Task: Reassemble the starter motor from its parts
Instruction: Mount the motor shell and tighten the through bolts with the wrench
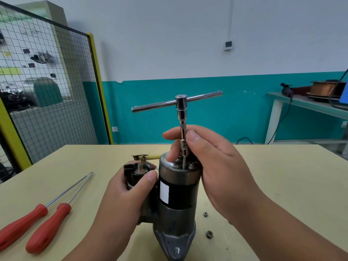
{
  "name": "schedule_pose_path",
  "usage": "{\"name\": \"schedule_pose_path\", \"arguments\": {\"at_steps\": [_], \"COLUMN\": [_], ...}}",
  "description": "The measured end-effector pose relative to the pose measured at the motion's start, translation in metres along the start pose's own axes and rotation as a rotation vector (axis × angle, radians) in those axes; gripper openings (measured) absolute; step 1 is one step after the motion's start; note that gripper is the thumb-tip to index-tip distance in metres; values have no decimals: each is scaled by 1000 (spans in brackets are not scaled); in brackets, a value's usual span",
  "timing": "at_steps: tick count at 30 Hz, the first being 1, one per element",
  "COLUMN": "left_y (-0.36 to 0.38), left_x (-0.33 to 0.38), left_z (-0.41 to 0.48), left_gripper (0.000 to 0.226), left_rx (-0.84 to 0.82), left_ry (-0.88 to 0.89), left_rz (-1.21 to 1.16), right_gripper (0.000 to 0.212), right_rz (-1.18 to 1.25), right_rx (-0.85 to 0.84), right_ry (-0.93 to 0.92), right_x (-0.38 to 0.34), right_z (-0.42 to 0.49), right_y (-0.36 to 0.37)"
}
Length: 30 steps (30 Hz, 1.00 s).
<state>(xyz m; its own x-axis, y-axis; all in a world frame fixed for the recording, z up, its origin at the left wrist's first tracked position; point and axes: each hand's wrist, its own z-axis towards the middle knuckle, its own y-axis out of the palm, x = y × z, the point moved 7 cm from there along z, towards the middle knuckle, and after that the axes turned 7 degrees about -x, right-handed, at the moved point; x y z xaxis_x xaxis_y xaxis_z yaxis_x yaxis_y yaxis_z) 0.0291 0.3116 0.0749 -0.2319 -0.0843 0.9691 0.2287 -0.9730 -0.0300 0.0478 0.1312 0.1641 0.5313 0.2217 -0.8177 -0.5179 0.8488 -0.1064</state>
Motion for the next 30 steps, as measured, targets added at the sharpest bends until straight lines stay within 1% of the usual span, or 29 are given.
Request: {"name": "schedule_pose_path", "arguments": {"at_steps": [3, 10, 14, 17, 21, 26, 30], "left_y": [1, 0, -1, -1, -1, -1, -2], "left_x": [-2, -3, -3, -3, -4, -3, -4], "left_z": [1, 1, 1, 1, 1, 0, 1], "left_gripper": [47, 51, 52, 53, 55, 54, 52], "left_rx": [-23, -23, -11, -10, -9, 3, 7], "left_ry": [3, -2, 23, 13, -7, -7, -7], "left_rz": [9, -13, 46, 41, 15, 5, 13], "right_gripper": [32, 22, 15, 13, 17, 32, 31], "right_rz": [12, 0, 9, 41, 29, 120, 147], "right_rx": [1, 16, 4, 9, 28, 15, 17], "right_ry": [7, -18, -41, -57, -35, -12, -8], "right_x": [2, 0, 0, 1, 3, 6, 6], "right_z": [1, 1, 2, 3, 3, 1, 2], "right_y": [-1, 0, 2, 1, -1, -3, -3]}}
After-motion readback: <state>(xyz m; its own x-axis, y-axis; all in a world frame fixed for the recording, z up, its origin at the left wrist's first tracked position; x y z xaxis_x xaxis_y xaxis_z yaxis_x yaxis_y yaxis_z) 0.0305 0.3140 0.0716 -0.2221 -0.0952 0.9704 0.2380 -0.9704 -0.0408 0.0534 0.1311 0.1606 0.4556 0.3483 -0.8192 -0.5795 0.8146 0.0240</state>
